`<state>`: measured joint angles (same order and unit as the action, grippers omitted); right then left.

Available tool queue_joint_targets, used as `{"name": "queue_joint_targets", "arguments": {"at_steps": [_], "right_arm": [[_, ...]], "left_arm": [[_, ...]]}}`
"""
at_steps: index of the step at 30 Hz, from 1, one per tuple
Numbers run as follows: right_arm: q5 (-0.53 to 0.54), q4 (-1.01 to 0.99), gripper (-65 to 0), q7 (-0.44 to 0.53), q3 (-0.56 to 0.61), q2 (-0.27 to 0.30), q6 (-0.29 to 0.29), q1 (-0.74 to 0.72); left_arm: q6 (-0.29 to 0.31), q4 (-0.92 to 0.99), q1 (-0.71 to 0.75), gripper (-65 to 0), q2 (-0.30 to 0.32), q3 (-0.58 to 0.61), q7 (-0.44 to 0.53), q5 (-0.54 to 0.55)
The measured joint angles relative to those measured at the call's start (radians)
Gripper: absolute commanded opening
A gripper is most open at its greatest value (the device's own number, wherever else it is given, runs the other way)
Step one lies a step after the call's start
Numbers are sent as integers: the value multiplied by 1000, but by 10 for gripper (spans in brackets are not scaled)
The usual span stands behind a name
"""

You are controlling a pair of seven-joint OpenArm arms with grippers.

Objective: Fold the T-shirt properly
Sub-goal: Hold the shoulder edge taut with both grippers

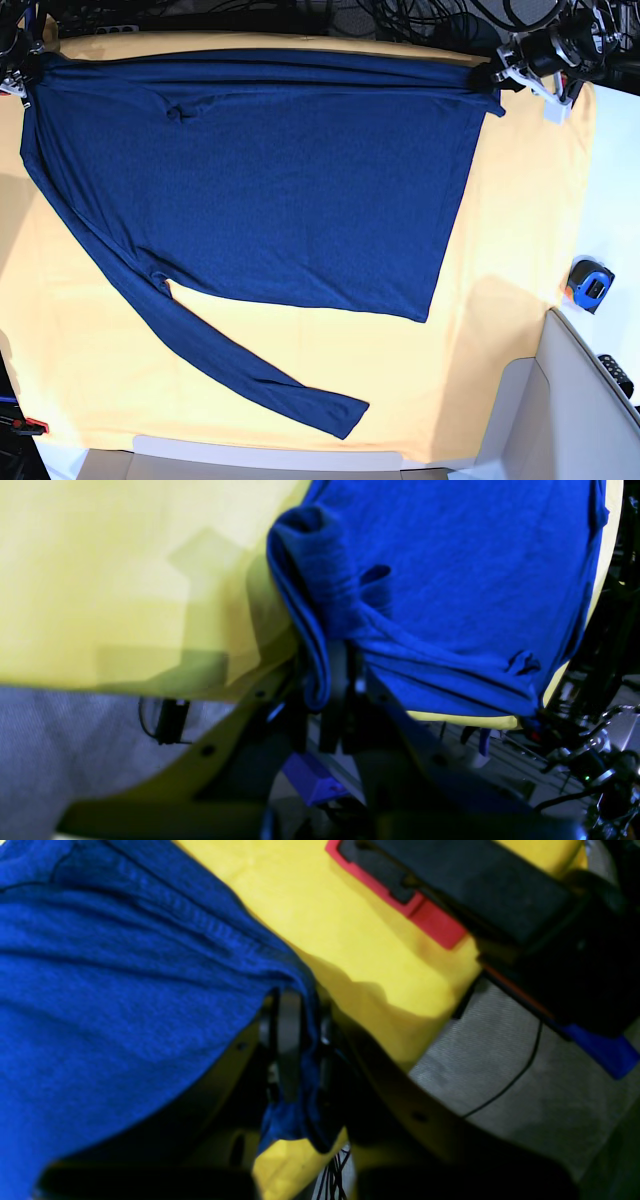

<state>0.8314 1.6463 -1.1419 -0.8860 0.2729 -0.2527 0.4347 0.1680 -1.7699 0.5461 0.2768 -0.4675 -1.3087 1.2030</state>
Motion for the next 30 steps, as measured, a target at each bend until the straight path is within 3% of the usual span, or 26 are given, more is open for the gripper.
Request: {"name": "queue_joint_targets", "arguments": {"at_steps": [3,11,18,30], "right_arm": [[2,0,-640,0,0,0,0,0],[13,3,-492,11,2,1,7,17],[16,6,-486,20,3,6,11,50],[20,14,-486,29,0,10,15,111]], "left_arm": [[0,0,-3,-634,-1,1,0,5],[0,0,-3,-579,-2,-1,0,0],[-3,0,-3,-541,-2,-5,3,-1],[-3,0,-3,-541,-2,-6,3,-4]]}}
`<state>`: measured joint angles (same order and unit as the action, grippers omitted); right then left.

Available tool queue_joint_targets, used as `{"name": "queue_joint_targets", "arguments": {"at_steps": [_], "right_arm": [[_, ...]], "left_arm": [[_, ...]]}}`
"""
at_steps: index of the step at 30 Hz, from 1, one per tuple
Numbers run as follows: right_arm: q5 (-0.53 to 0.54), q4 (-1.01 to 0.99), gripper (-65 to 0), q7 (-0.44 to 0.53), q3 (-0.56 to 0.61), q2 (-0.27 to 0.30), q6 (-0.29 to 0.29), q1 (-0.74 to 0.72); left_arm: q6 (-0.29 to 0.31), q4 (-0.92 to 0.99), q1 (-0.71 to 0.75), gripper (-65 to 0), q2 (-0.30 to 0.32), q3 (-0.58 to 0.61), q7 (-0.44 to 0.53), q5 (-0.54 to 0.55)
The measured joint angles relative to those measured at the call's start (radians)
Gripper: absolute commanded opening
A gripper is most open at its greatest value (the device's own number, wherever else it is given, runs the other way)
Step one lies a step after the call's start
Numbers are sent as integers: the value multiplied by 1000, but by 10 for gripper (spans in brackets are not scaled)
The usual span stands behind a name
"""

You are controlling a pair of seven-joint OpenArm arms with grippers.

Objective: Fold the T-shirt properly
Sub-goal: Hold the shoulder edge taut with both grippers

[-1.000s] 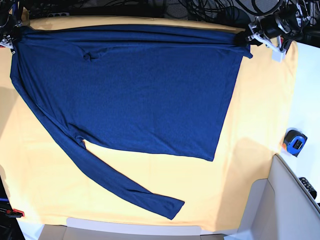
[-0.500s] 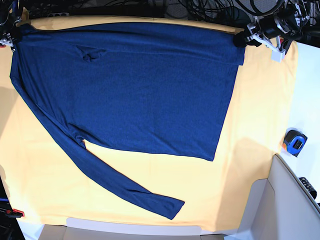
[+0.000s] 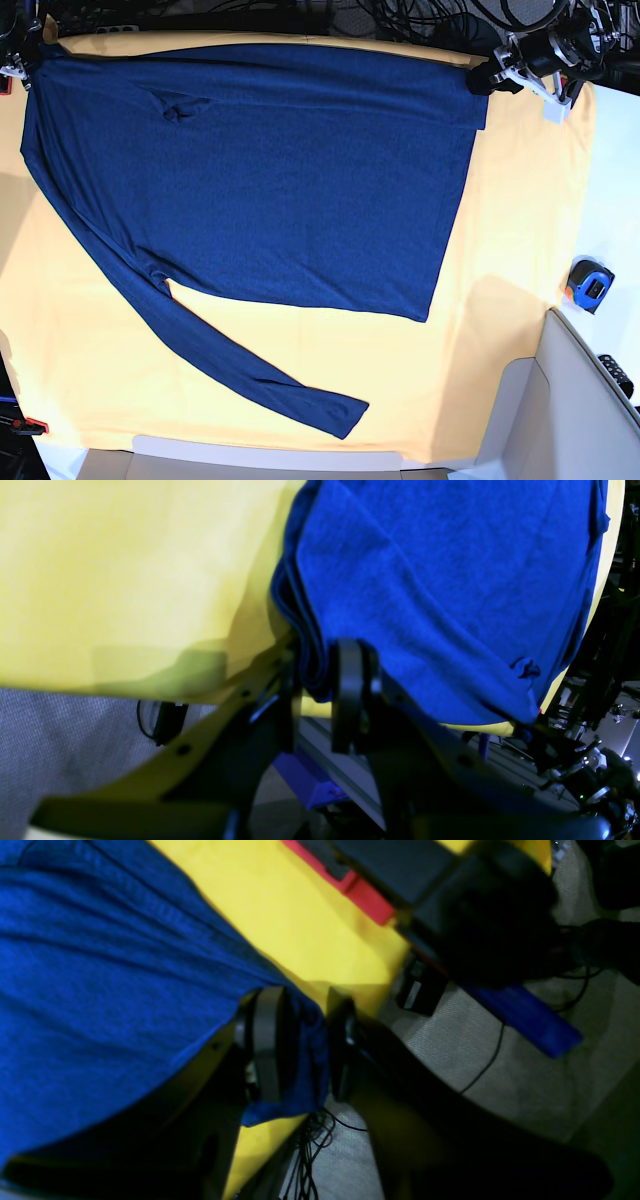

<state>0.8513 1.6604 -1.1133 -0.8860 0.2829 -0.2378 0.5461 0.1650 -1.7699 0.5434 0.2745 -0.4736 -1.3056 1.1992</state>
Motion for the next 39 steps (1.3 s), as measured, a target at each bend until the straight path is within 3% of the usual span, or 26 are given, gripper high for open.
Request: {"name": "queue_joint_targets", "arguments": {"at_steps": [15,22,39], "right_arm": [[-6,-5,-483,-1,-2,-1,-5,13],[-42,76,-361,-47,0,-7,-26,25],[-37,286,-359,-47,2,-10,-24,25]], "left_arm": [[0,0,0,-540,1,-1,0,0],[0,0,-1,-540,0,-1,0,1],[0,0,-2,-540,1,-1,-3,5]]}}
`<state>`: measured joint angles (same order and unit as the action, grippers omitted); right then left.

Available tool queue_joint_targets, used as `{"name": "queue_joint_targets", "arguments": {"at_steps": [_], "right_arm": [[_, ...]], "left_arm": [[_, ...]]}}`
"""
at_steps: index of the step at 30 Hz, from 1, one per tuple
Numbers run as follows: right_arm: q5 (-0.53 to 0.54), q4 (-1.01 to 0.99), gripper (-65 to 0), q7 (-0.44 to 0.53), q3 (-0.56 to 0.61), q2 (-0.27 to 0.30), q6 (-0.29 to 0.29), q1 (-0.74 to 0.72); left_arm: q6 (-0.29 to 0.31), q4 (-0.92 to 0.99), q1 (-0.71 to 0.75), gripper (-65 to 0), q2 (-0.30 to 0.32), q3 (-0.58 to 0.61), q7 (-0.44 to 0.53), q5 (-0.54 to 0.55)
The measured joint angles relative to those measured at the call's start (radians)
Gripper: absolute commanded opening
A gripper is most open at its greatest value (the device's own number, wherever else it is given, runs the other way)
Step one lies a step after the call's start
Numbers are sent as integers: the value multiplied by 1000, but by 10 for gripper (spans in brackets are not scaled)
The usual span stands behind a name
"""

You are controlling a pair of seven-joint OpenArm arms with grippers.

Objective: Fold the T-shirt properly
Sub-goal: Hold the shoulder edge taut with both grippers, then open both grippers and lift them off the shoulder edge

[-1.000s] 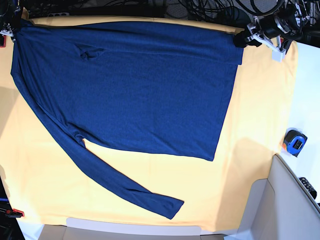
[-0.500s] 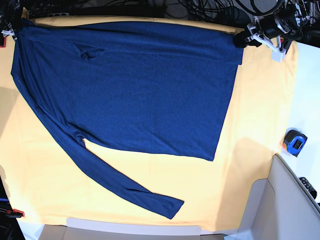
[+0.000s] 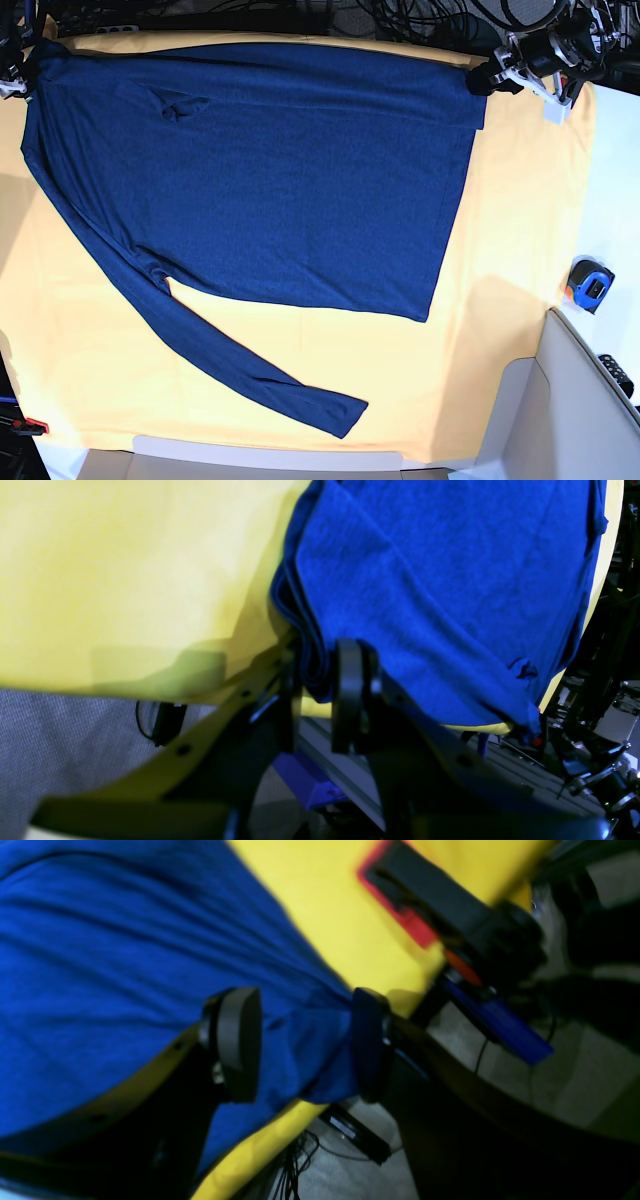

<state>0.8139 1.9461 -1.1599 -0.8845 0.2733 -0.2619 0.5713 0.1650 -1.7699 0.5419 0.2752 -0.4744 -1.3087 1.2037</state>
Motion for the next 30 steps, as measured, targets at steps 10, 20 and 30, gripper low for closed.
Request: {"name": "queue_joint_targets", "arguments": {"at_steps": [10,20,30], "right_arm": [[76,5,-361,0,1,0,0,-32],[113,3,-402,-3,6,-6,0,-126],[108,-166,-403,1,6,-109,-5,-337]], "left_arm": [[0,0,-14,-541,-3,-26,-1,0],[1,-2,-92,-539,-2,-123,-2,4],[2,4,-291,-537,58,-122,-71,-7]]}}
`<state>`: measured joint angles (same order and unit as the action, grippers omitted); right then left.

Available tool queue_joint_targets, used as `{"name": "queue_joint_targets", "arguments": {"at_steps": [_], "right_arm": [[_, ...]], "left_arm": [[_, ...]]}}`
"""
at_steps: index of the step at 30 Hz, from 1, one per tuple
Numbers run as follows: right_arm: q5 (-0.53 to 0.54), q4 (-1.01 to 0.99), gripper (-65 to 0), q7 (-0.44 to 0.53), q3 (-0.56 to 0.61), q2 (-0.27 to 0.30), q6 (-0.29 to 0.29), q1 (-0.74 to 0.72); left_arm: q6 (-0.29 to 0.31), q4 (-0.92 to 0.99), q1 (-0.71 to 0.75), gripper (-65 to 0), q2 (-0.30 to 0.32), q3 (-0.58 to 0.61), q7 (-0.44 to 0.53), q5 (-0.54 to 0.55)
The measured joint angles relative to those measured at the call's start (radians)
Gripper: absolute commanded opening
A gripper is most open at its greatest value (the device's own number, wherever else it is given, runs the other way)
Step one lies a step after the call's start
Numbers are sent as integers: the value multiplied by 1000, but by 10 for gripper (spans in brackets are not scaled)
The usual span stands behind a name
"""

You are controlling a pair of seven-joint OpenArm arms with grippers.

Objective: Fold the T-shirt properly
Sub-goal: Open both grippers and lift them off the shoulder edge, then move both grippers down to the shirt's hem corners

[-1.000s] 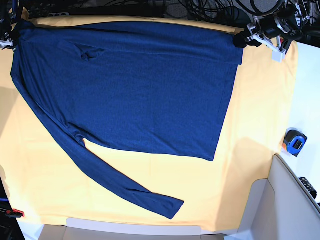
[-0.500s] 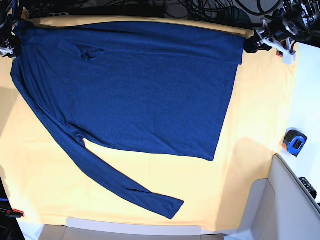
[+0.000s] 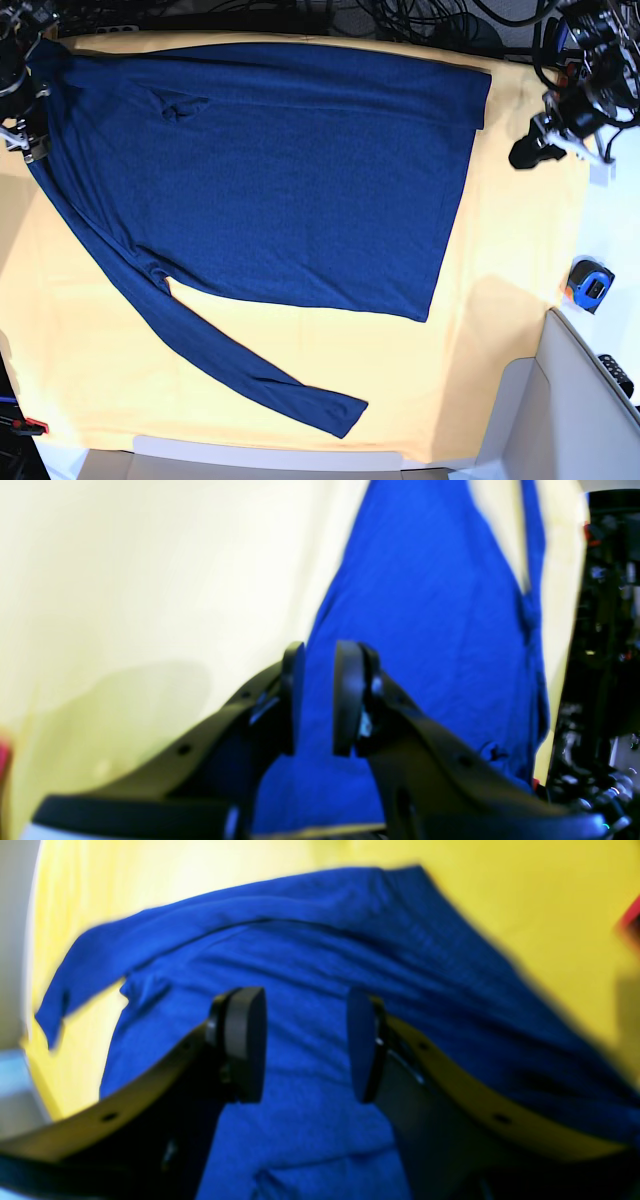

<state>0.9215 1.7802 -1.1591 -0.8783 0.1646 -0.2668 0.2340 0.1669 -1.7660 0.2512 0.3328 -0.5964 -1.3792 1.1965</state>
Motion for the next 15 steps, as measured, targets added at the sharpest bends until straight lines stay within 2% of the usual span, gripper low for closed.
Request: {"name": "queue_joint_targets", "arguments": {"at_steps": [1,4,8,11,15], "right_arm": [[3,-29,-403,-2,-1,-17,5,-22],[10,-92,-406,6,-6,-74,70,-87],[-12,-183,-473,-2,3,-112,138,-183],[-76,-200,-491,4,34,-93,200,-220],[-147,-206,-491,4,162,-16,233,-342]], "left_arm": [[3,18,-32,-537,3,0,-3,1],[2,93,-111,-537,11,0,0,5],[0,189,-203,-537,36,93,-2,-83],[1,251,-277,-537,16,124,-1,-117],[-1,332,-334,-537,10,122,12,-178]]}}
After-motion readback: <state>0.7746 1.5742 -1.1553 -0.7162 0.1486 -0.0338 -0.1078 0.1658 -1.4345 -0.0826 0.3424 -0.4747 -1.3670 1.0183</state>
